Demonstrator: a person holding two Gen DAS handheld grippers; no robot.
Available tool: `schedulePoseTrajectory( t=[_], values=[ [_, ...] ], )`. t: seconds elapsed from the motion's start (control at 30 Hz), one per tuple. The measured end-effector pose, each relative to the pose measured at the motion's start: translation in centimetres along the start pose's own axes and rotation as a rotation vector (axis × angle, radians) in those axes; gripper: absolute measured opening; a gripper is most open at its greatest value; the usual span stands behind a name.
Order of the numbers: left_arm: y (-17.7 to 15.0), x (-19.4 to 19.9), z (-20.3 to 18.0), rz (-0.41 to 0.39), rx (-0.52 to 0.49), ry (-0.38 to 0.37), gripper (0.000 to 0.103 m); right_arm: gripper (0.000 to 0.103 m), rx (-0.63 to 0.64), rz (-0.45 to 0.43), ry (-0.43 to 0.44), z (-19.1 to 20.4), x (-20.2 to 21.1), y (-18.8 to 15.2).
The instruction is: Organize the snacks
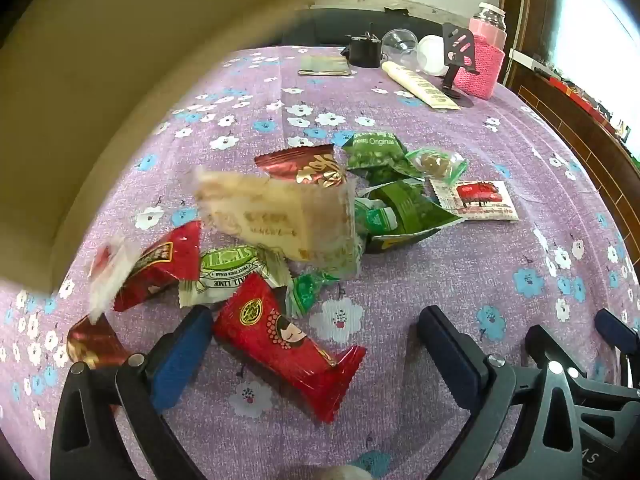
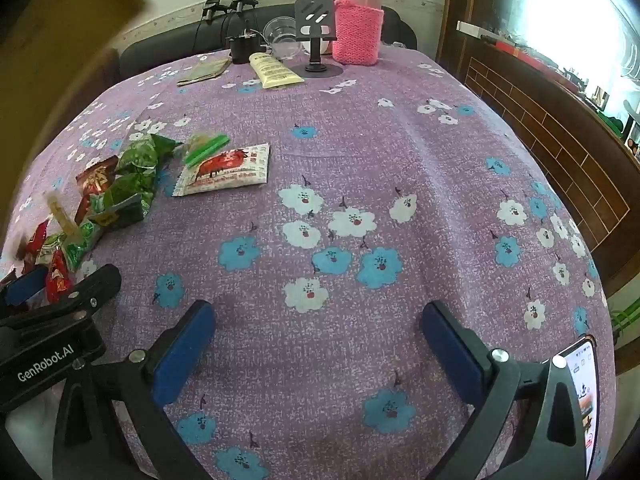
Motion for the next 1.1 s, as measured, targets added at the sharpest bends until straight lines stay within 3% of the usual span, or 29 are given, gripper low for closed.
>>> schedulePoseTrajectory(
  t=[1.1],
  values=[
    [-0.16,0.19,0.14,-0.001,0.009,0.006,0.103,0.103,0.030,0.001,0.023,0.44,0.50,-0.42]
  ],
)
Point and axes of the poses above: each gripper's, at about its wrist camera, not at the fingertips, and x roughly against the way its jaws point, z to its left, y to its top, the point moved 10 cm from there along -x, roughly the way its jaws point, and after that the axes turned 5 degrees about -z, right-handed, at the moved point
